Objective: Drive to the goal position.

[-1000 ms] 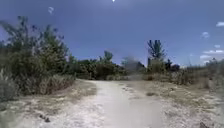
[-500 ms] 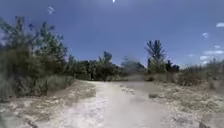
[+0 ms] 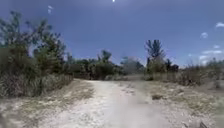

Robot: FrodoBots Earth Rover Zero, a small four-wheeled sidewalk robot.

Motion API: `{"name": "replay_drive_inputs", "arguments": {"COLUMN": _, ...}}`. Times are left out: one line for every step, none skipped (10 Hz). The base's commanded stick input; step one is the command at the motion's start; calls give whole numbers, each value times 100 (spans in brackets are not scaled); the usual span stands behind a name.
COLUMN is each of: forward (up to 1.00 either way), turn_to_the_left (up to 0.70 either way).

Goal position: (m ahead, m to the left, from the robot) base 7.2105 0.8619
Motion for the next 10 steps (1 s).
{"name": "replay_drive_inputs", "arguments": {"forward": 45, "turn_to_the_left": 0}}
{"name": "replay_drive_inputs", "arguments": {"forward": 45, "turn_to_the_left": 0}}
{"name": "replay_drive_inputs", "arguments": {"forward": 45, "turn_to_the_left": 0}}
{"name": "replay_drive_inputs", "arguments": {"forward": 45, "turn_to_the_left": 0}}
{"name": "replay_drive_inputs", "arguments": {"forward": 45, "turn_to_the_left": 0}}
{"name": "replay_drive_inputs", "arguments": {"forward": 45, "turn_to_the_left": 0}}
{"name": "replay_drive_inputs", "arguments": {"forward": 45, "turn_to_the_left": 0}}
{"name": "replay_drive_inputs", "arguments": {"forward": 45, "turn_to_the_left": 0}}
{"name": "replay_drive_inputs", "arguments": {"forward": 45, "turn_to_the_left": 0}}
{"name": "replay_drive_inputs", "arguments": {"forward": 45, "turn_to_the_left": 0}}
